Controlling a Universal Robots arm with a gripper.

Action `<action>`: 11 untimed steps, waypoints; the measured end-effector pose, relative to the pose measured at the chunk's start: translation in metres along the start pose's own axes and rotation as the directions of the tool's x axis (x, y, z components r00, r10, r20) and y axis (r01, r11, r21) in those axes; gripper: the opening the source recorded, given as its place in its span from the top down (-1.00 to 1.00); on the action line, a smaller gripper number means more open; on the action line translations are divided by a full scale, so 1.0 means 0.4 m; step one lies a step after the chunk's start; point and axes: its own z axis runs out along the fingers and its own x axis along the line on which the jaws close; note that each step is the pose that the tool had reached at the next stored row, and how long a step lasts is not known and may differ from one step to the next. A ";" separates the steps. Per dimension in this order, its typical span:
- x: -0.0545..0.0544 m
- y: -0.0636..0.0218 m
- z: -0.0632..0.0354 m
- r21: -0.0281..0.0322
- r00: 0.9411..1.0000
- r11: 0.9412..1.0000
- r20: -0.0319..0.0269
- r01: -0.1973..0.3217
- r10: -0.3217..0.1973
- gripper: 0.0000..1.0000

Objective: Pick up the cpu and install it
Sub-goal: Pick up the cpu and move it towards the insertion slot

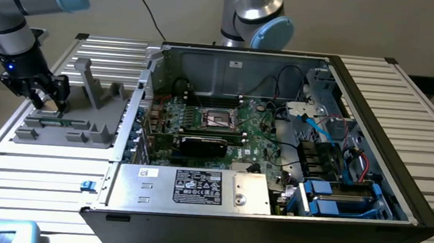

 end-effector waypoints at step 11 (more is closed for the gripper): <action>0.000 0.001 -0.021 0.000 1.000 1.000 0.000 0.000 0.000 -0.09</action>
